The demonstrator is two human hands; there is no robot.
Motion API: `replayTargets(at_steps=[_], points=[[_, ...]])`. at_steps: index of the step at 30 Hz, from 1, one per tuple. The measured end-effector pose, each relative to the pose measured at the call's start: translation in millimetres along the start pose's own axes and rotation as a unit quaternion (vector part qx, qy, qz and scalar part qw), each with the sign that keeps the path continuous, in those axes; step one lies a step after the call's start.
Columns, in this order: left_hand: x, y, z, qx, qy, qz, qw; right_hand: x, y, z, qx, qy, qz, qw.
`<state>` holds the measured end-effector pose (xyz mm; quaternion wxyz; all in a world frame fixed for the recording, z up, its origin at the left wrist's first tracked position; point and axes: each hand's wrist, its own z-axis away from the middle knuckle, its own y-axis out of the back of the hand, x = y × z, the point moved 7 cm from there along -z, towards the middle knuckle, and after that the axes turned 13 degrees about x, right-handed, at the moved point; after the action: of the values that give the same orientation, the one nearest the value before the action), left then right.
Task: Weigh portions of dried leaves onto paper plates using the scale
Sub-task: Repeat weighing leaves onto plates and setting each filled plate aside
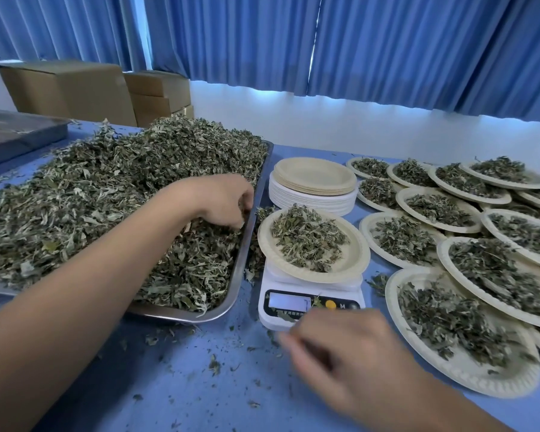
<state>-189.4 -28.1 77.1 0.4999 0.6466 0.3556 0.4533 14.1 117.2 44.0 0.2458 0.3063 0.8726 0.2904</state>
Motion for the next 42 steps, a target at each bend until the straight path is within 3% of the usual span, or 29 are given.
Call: replayTargets(at_steps=[2,4,7,10,16,20,26,29,34,38,42], points=[[8.1,10.8,-2.0,0.057,-0.006,0.071,0.996,22.7,22.3,-9.9,0.086,-0.081,0.042,0.992],[19.6,13.5,-1.4,0.082,-0.024,0.096,0.992,51.7,38.7,-20.7,0.115,-0.164,0.097,0.975],[36.6,-2.5,1.8,0.045,-0.055,0.076,0.995,95.6,46.0,-32.1,0.059,-0.274,0.198,0.939],[43.5,-18.3,1.8,0.039,-0.06,0.055,0.996,118.2,40.9,-36.8,-0.002,-0.319,0.248,0.915],[50.3,-24.7,2.5,0.071,-0.066,0.055,0.994,145.9,32.4,-43.7,-0.034,-0.397,0.193,0.897],[56.7,-18.0,4.4,0.141,-0.042,0.144,0.979,162.4,54.9,-51.6,0.022,-0.455,0.122,0.882],[101.8,-7.2,-7.9,0.205,-0.022,0.29,0.934,183.3,120.9,-54.4,0.111,-0.442,0.105,0.884],[140.7,-6.4,-25.7,0.194,0.003,0.343,0.919,200.8,156.0,-39.4,0.139,-0.448,0.096,0.878],[225.9,-15.2,-59.7,0.157,-0.022,0.361,0.919,247.2,219.5,8.5,0.195,-0.517,0.076,0.83],[298.9,-39.6,-85.7,0.067,-0.031,0.353,0.933,291.8,267.8,50.3,0.2,-0.557,0.107,0.799],[357.4,-54.2,-115.1,0.032,-0.042,0.319,0.946,338.8,301.5,74.4,0.216,-0.572,0.123,0.781]])
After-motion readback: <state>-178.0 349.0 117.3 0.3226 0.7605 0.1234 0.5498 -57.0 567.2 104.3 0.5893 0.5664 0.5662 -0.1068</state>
